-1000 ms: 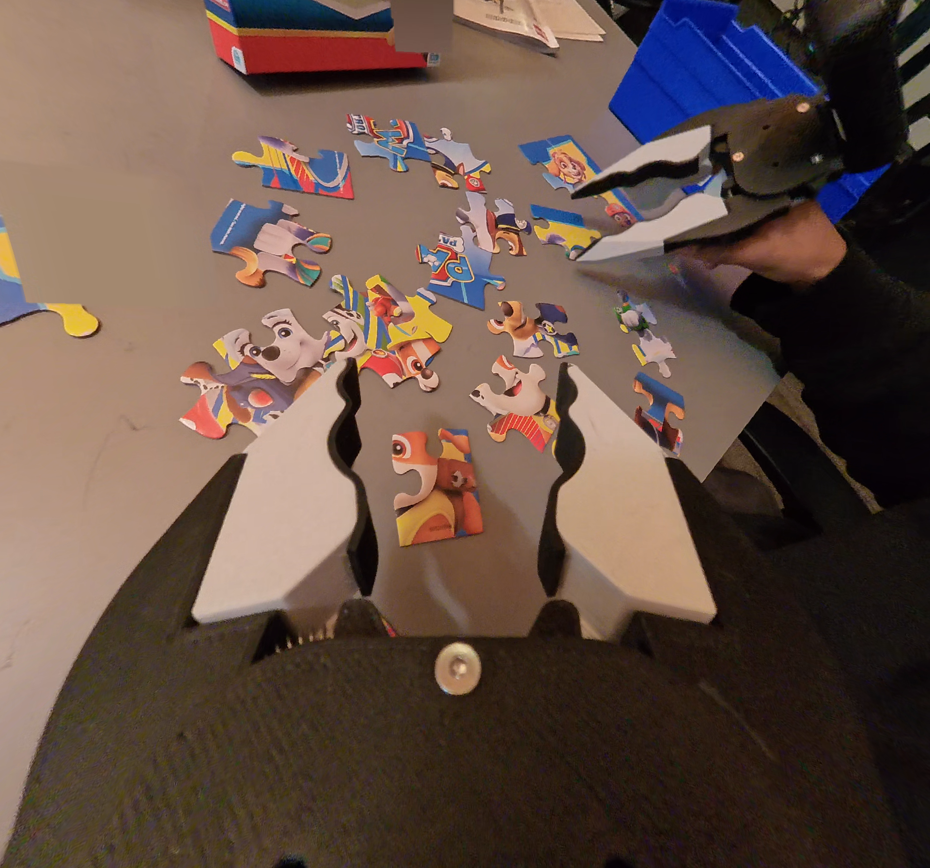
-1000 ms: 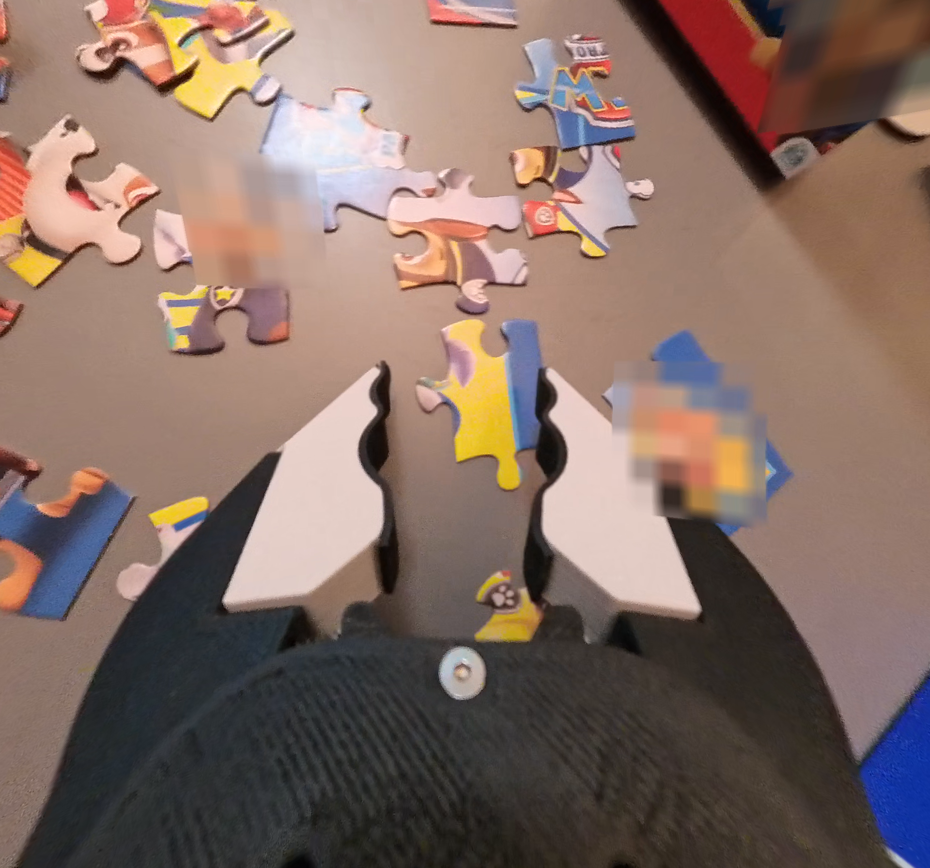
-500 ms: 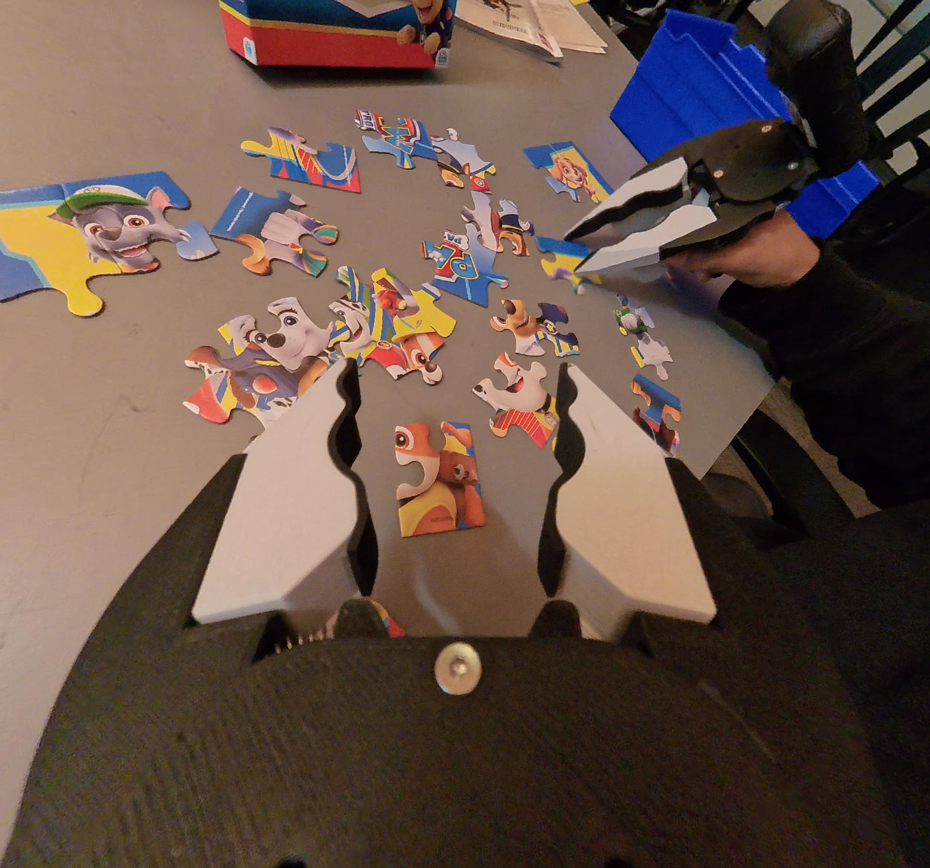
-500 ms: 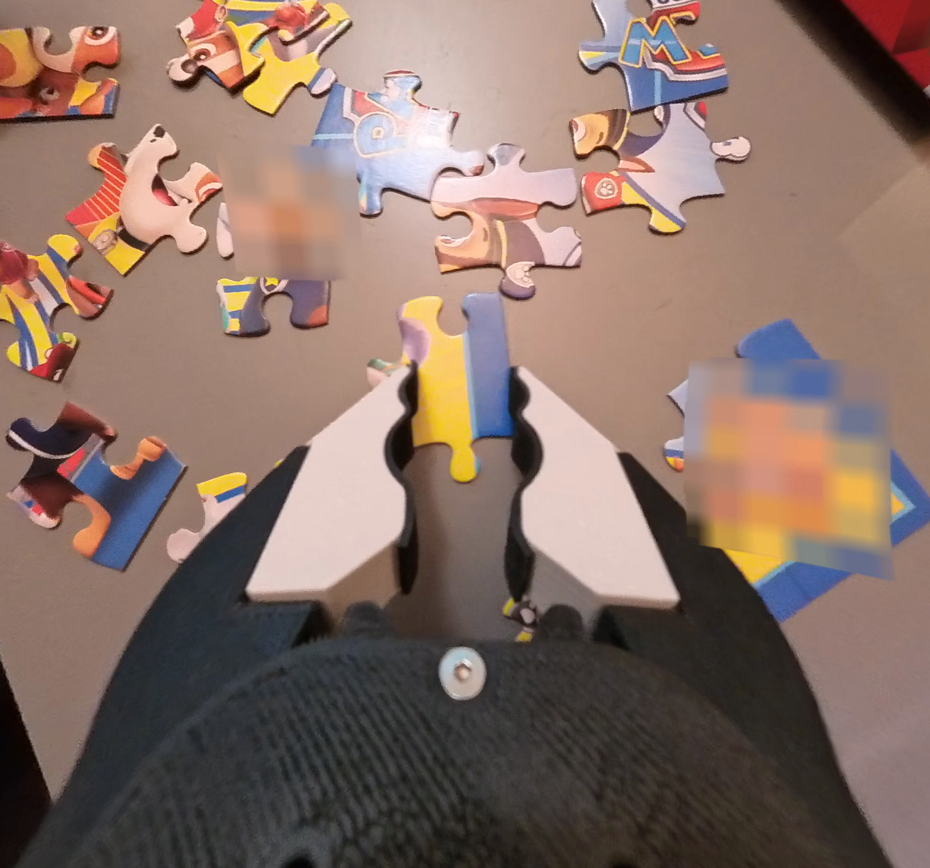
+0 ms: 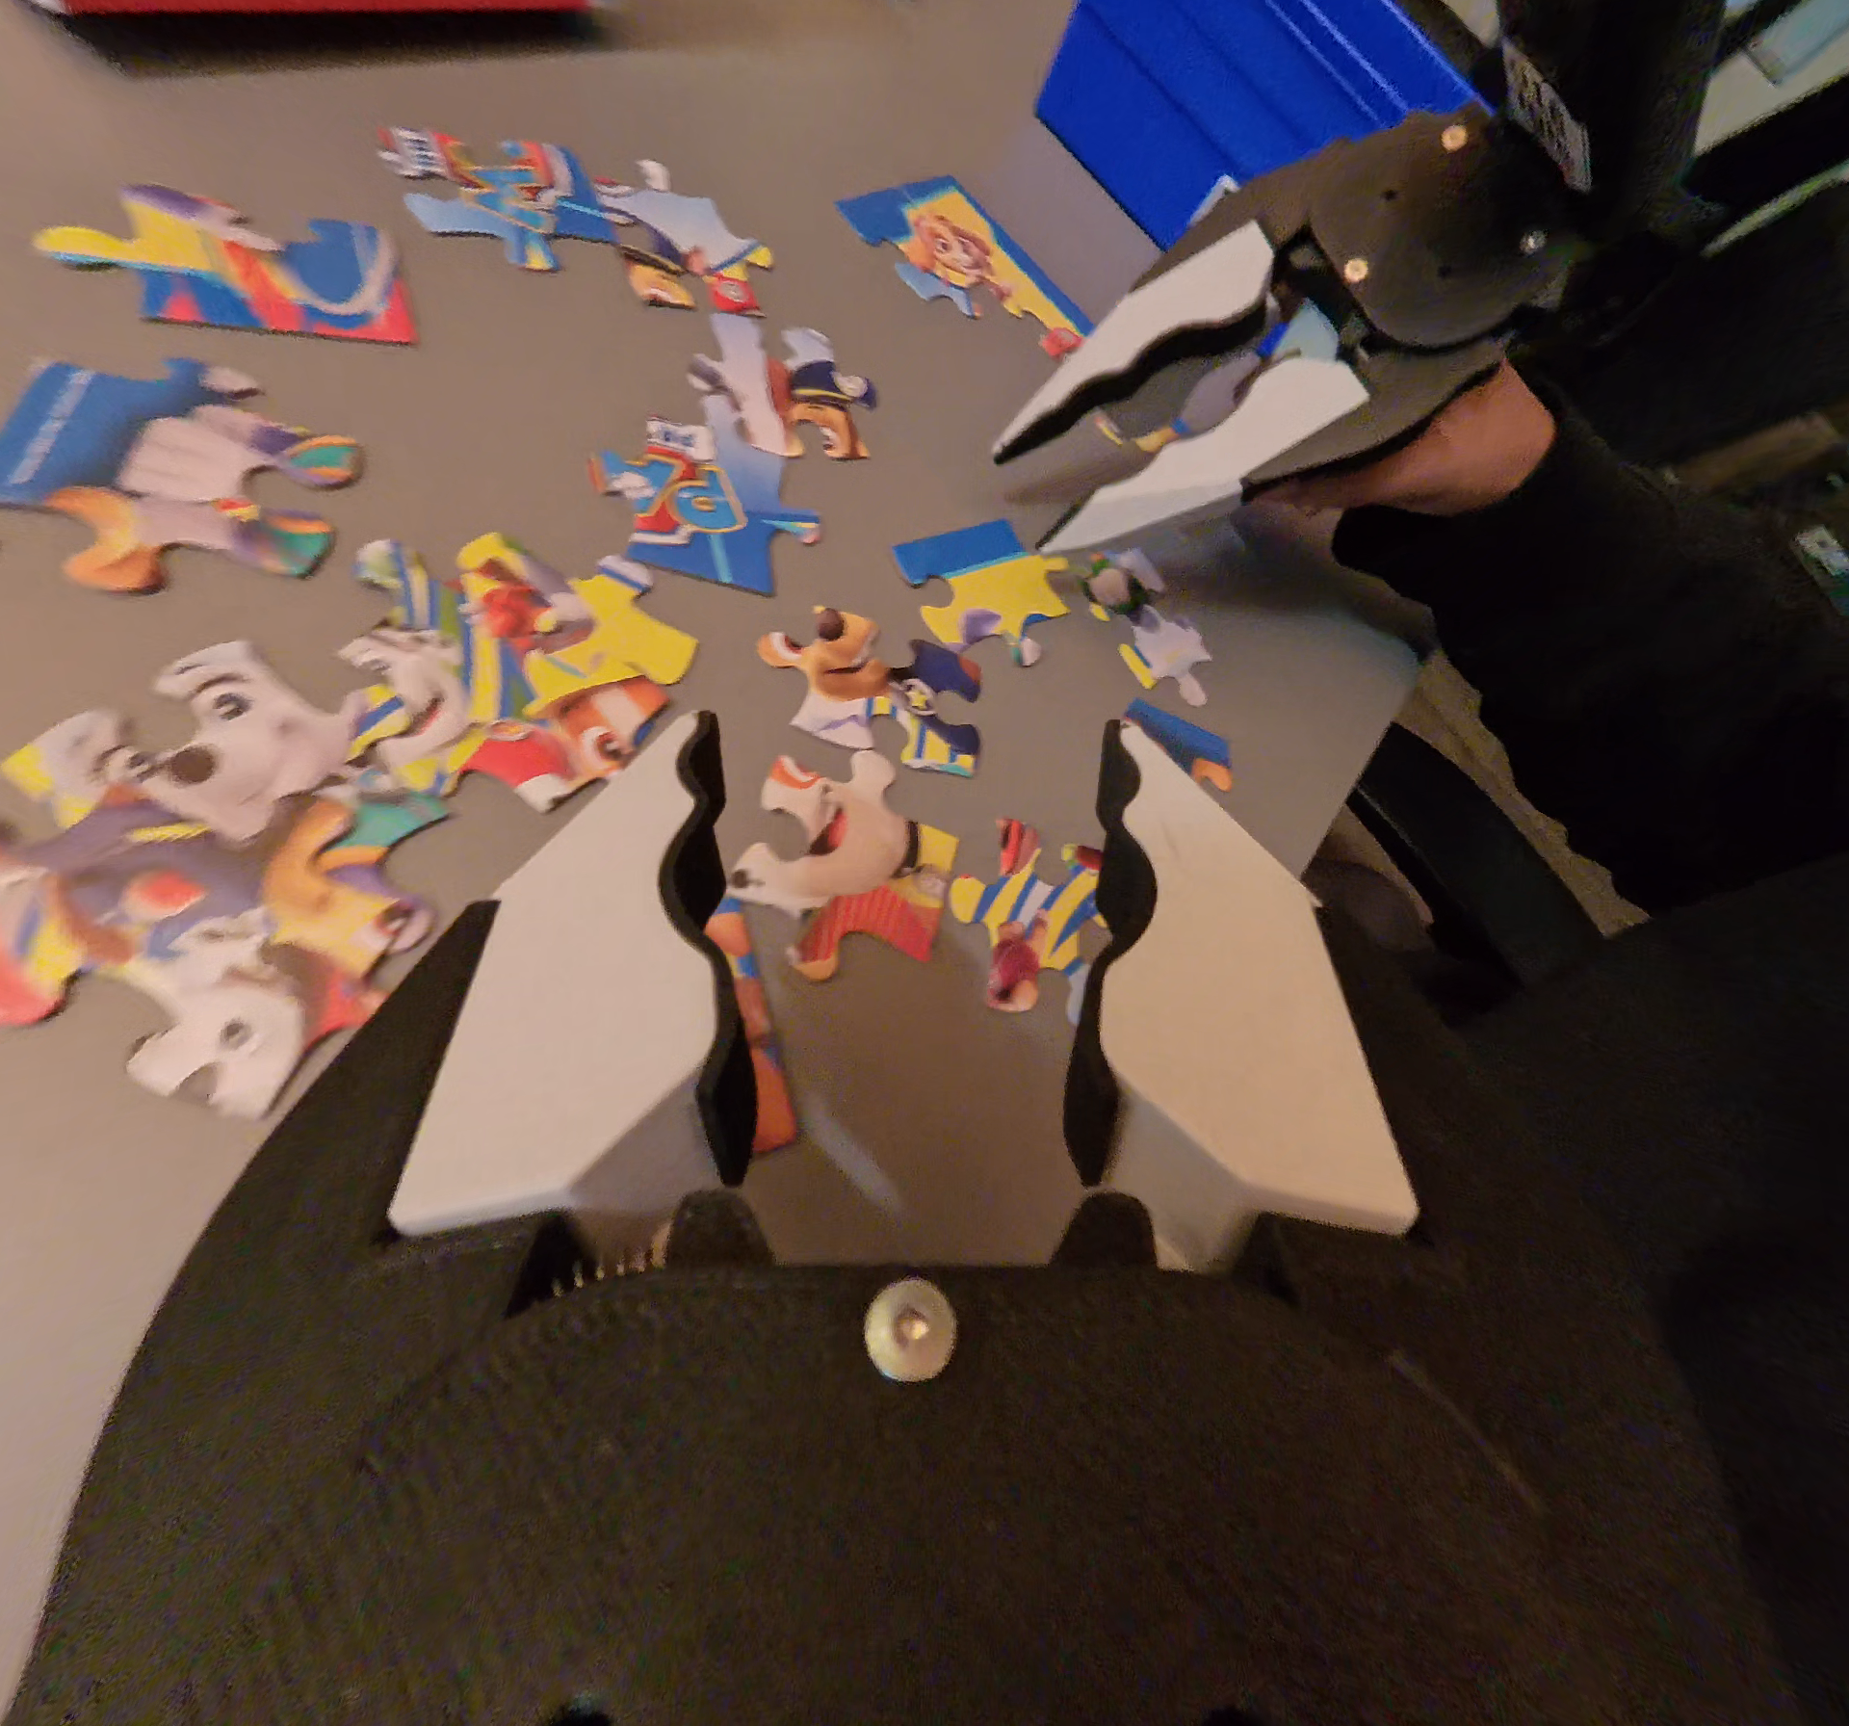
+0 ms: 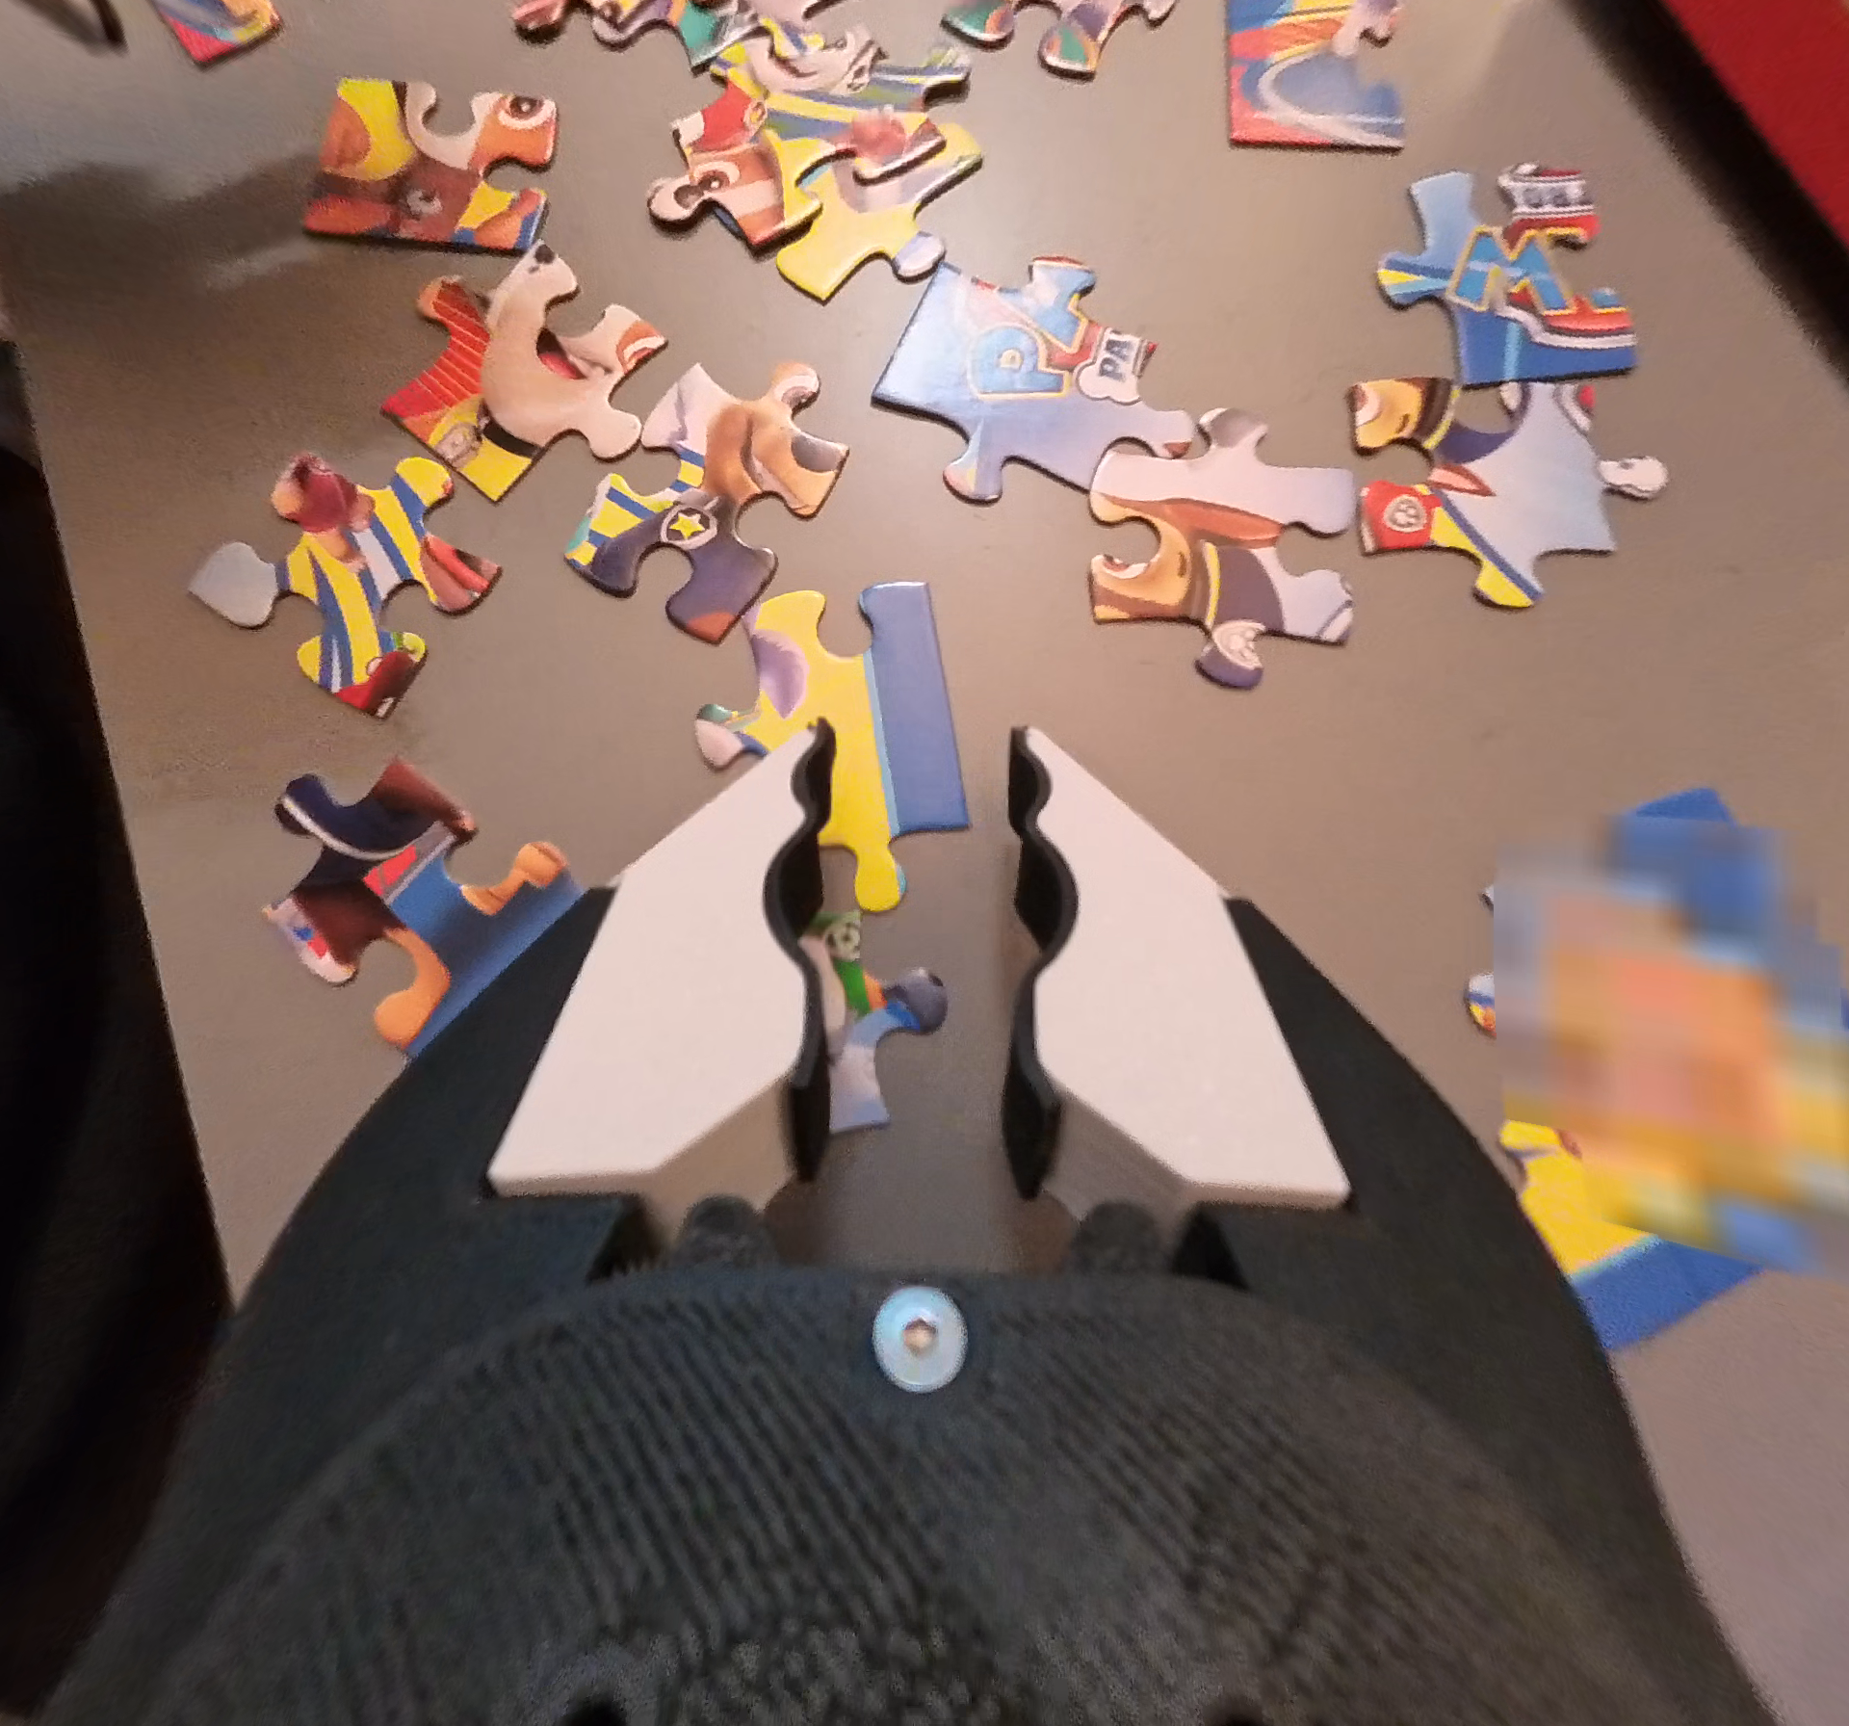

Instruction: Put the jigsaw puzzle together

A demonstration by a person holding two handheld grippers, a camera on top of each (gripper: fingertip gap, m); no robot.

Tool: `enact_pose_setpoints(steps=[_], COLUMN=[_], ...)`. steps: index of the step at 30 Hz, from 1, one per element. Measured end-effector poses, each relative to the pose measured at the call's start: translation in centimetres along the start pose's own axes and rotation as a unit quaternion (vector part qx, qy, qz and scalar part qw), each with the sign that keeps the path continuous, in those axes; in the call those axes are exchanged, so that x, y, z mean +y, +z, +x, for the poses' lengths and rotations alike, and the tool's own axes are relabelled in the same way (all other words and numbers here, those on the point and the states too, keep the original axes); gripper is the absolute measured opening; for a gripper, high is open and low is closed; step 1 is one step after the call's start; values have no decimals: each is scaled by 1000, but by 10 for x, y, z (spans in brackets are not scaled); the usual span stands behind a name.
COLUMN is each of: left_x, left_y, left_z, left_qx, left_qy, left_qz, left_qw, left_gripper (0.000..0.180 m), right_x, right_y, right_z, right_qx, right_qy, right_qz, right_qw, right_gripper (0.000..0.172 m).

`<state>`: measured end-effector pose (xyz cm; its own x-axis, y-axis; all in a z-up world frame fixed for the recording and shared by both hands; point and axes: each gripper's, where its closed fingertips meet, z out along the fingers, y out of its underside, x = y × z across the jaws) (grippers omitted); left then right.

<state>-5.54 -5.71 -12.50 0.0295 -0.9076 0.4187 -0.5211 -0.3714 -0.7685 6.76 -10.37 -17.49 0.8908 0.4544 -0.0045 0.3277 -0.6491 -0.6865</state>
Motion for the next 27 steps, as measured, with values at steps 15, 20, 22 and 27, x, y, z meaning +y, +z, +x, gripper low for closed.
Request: enact_pose_setpoints(steps=[15, 20, 22, 27], left_x=[7, 17, 21, 26], left_y=[123, 127, 128, 129], left_z=[21, 20, 19, 19], left_qx=[77, 97, 99, 101], left_qy=[291, 371, 372, 365], left_qz=[-204, -245, -258, -266], left_qw=[932, 890, 886, 887], left_gripper=[73, 74, 74, 74], right_x=[32, 31, 30, 27], right_y=[-4, -2, -1, 2], right_z=[-11, -6, -7, -8], right_qx=[11, 16, 9, 3], right_qy=[32, 25, 20, 14], right_qz=[-2, -4, -6, -7], right_qw=[999, 1000, 1000, 1000], right_gripper=[33, 21, 15, 7])
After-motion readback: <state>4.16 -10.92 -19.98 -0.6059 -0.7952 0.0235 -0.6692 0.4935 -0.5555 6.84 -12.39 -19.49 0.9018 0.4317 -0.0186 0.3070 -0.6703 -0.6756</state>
